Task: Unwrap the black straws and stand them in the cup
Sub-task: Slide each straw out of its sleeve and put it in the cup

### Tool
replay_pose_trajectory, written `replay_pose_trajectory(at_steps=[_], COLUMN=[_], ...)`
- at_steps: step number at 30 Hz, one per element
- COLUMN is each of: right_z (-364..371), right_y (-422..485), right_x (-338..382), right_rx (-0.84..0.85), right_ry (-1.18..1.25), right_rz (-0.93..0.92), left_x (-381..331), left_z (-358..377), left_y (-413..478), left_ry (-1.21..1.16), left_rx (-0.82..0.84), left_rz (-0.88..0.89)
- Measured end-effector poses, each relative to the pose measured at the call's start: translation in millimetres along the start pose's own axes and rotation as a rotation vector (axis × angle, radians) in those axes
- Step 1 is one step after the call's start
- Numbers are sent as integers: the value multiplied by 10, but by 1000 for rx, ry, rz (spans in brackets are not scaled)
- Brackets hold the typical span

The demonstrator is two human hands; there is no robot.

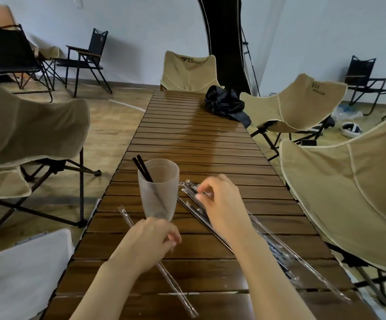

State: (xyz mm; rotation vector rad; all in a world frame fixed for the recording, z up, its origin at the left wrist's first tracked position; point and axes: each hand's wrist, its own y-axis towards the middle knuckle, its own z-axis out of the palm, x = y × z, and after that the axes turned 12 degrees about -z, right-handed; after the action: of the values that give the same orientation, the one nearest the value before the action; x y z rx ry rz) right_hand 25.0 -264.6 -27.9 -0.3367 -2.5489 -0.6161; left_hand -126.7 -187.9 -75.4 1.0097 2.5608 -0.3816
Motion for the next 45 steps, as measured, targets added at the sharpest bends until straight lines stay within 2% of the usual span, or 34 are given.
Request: replay_pose_trajectory(at_steps=[3,7,9,15,20,23,28,33,36,38,45], right_z=[-102,-96,-76,-1,31,84,262,248,104,11,-246], right_y=[-135,-338,-414,-469,-390,-386,-469,-453,-397,-367,-346], right_x=[-248,-488,-563,-676,-585,-444,-287,-342,-386,-413,-665], right_rx=[258,399,423,441,396,440,612,576,648,639,521], right_ry=[-99,-188,-213,-221,-161,-15,-39,16,178,238,59], right_rz=[191,255,268,291,250,188,132,50,-7,-19,59], left_x=[3,55,50,49,73,64,-8,-122,-168,-206,-272], left_z=[-4,-118,-163,-34,45,75,85,39,36,41,98], left_y=[11,-22,-50,20,42,31,11,1,-2,-10,17], left_ry=[27,-22,4,143,107,88,91,111,89,92,86], left_rx=[24,376,452,288,258,205,71,-98,-135,-151,-167], left_rz=[14,-30,-51,-82,-89,-54,37,195,202,205,212])
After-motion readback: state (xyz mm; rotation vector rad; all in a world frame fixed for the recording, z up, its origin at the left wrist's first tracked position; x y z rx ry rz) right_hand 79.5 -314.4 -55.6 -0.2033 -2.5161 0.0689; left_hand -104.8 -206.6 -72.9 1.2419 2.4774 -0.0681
